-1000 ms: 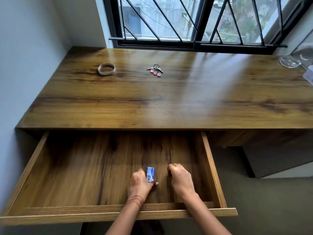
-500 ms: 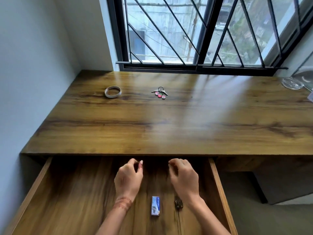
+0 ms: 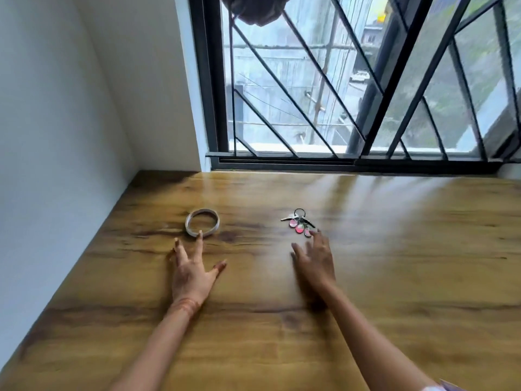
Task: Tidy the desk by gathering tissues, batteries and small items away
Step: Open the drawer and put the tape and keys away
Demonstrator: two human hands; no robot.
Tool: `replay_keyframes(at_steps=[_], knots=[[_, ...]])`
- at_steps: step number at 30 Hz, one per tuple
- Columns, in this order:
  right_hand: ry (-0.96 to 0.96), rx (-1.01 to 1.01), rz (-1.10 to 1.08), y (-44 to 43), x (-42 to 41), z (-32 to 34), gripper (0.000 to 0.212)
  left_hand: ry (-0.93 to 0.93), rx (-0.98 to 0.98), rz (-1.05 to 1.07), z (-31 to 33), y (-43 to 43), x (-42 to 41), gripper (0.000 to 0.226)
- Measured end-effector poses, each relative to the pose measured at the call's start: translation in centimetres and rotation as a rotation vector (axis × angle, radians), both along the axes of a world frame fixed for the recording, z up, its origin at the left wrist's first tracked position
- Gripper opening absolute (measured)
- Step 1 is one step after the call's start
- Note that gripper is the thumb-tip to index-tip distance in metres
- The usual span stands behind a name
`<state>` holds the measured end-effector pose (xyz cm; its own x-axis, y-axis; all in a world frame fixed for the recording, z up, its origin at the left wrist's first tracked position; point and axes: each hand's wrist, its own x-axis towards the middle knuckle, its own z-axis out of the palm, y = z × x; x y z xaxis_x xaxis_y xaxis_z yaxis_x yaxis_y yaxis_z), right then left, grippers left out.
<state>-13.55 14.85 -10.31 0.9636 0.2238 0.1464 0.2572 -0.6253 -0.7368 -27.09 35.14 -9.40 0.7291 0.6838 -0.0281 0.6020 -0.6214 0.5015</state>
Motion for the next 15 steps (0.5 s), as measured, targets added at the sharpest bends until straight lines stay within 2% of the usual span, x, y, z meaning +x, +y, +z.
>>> replay_keyframes(at_steps=[3,6,11,15], knots=[[0.036,0.053,-0.083,2.0,3.7,0.0,0.056,-0.053,0.052,0.067,-1.1,2.5,2.8,0.089],[0.041,0.043,-0.139,3.3,6.5,0.1,0.054,-0.100,0.117,0.135,-1.8,3.3,4.5,0.072],[0.020,0.007,-0.253,4.8,8.8,-0.7,0.027,-0.200,0.144,0.190,-2.2,3.4,4.9,0.041],[0.139,0.305,-0.304,4.2,8.1,-0.2,0.009,-0.309,0.041,0.192,-1.6,3.0,4.1,0.032]])
